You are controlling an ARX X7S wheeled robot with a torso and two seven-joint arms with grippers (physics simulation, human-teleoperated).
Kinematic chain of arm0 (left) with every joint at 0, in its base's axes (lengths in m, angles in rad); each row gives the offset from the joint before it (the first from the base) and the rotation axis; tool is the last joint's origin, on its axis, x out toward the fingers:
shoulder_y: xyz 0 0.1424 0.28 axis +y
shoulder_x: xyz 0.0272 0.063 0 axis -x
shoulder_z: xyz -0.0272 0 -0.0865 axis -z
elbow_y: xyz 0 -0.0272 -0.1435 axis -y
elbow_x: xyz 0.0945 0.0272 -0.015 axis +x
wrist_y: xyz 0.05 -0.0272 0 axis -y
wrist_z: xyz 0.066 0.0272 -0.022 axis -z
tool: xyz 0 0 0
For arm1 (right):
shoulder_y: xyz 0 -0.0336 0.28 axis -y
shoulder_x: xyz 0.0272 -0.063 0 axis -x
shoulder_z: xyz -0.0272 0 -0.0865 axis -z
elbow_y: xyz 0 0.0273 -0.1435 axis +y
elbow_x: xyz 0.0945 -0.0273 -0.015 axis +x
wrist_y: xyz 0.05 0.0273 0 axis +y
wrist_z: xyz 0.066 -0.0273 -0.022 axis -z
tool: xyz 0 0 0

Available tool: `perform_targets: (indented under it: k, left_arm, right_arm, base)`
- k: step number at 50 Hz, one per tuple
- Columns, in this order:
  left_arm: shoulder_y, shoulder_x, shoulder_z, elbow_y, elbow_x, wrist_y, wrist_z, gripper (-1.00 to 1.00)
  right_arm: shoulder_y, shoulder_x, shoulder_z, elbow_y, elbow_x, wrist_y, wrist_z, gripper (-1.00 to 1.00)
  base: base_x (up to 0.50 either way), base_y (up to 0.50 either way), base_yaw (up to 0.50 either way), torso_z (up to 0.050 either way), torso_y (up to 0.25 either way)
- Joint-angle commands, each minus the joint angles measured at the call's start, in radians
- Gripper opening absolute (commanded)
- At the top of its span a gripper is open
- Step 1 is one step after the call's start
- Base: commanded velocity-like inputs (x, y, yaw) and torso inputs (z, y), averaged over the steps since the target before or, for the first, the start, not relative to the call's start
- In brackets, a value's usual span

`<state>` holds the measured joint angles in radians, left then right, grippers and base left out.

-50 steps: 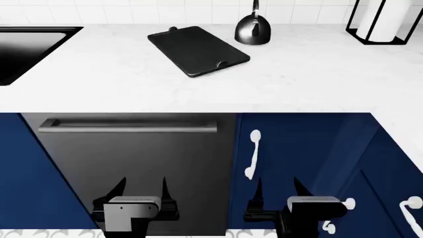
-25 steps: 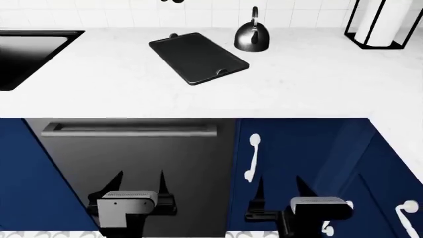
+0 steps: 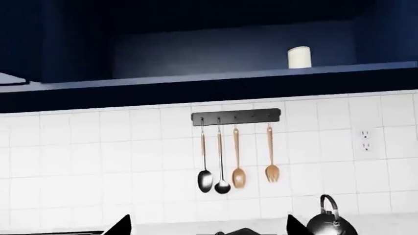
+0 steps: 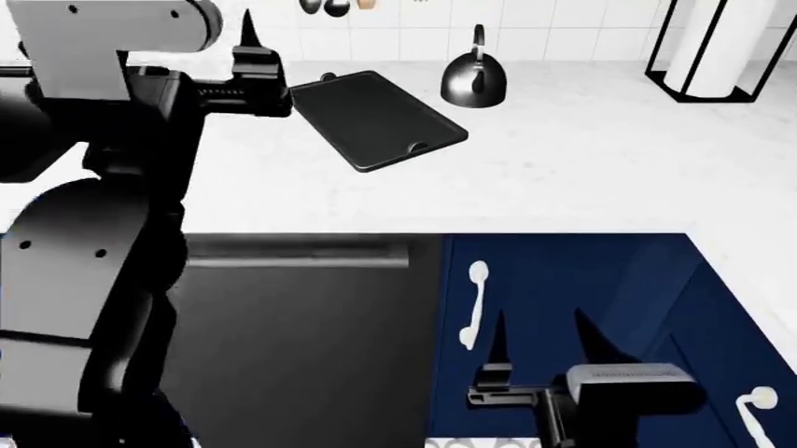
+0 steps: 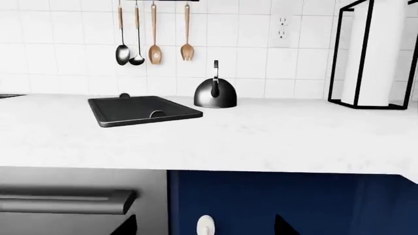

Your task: Pick the kettle from the counter and place it on the tray. Then pick the mug from the cabinet and place it on the tray. Then close the cabinet doors.

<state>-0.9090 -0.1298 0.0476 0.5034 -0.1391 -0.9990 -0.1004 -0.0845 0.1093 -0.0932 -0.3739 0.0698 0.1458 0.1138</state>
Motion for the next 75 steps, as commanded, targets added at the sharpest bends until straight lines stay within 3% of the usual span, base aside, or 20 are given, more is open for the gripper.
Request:
perform_targets:
  k: [1, 8, 14, 18, 21, 22, 25, 27, 30, 33, 38, 56, 75]
  left_arm:
    - [-0.75, 0.036, 0.023, -0.258, -0.009, -0.344, -0.027, 1.0]
    - [-1.082, 0.063, 0.061, -0.644, 0.016, -0.253, -0.031, 1.0]
    - [-1.259, 0.079, 0.084, -0.953, 0.035, -0.139, -0.04, 1.0]
    - [-1.316, 0.088, 0.113, -1.07, 0.036, -0.13, -0.03, 1.0]
    - [-1.34, 0.092, 0.1, -1.138, 0.032, -0.131, -0.048, 1.0]
    - [-1.346, 0.093, 0.097, -1.156, 0.03, -0.13, -0.053, 1.0]
    - [-1.354, 0.095, 0.115, -1.158, 0.022, -0.141, -0.04, 1.0]
    - [-1.358, 0.096, 0.13, -1.155, 0.018, -0.144, -0.032, 1.0]
    - [-1.364, 0.098, 0.14, -1.156, 0.011, -0.147, -0.029, 1.0]
    - [-1.373, 0.099, 0.135, -1.163, 0.002, -0.149, -0.035, 1.0]
    - [-1.376, 0.098, 0.127, -1.165, -0.013, -0.151, -0.045, 1.0]
    - [-1.369, 0.106, 0.13, -1.149, -0.065, -0.16, -0.07, 1.0]
    - [-1.391, 0.114, 0.127, -1.2, -0.16, -0.137, -0.114, 1.0]
  right_arm:
    - [-0.017, 0.021, -0.019, -0.115, 0.003, 0.062, 0.021, 1.0]
    - [-0.012, 0.039, -0.021, -0.202, 0.006, 0.126, 0.032, 1.0]
    - [0.034, 0.067, -0.022, -0.329, -0.007, 0.263, 0.042, 1.0]
    - [0.154, 0.092, 0.002, -0.528, 0.025, 0.536, 0.036, 1.0]
    - [0.341, 0.113, 0.041, -0.673, 0.108, 0.832, 0.046, 1.0]
    - [0.405, 0.163, 0.052, -0.673, 0.222, 0.88, 0.127, 1.0]
    - [0.685, 0.423, 0.077, -0.673, 0.672, 0.974, 0.577, 1.0]
    - [0.856, 0.463, 0.097, -0.664, 0.972, 1.056, 0.813, 1.0]
    - [1.043, 0.488, 0.084, -0.594, 1.422, 1.095, 0.991, 1.0]
    - [1.145, 0.504, 0.065, -0.54, 1.54, 1.087, 1.071, 1.0]
    - [1.22, 0.525, 0.052, -0.506, 1.618, 1.074, 1.121, 1.0]
    - [1.212, 0.558, 0.073, -0.515, 1.648, 1.045, 1.124, 1.0]
    - [1.179, 0.567, 0.077, -0.513, 1.608, 1.045, 1.09, 1.0]
  base:
    - [0.0, 0.0, 0.0, 0.05, 0.0]
    - [0.0, 0.0, 0.0, 0.05, 0.0]
    - [0.0, 0.0, 0.0, 0.05, 0.0]
    - [0.0, 0.0, 0.0, 0.05, 0.0]
    - [0.0, 0.0, 0.0, 0.05, 0.0]
    - [0.0, 0.0, 0.0, 0.043, 0.0]
    - [0.0, 0.0, 0.0, 0.006, 0.0]
    - [0.0, 0.0, 0.0, 0.0, 0.0]
    - [0.0, 0.0, 0.0, 0.0, 0.0]
    - [0.0, 0.0, 0.0, 0.0, 0.0]
    - [0.0, -0.12, 0.0, 0.0, 0.0]
    - [0.0, -0.5, 0.0, 0.0, 0.0]
    - [0.31, 0.0, 0.0, 0.0, 0.0]
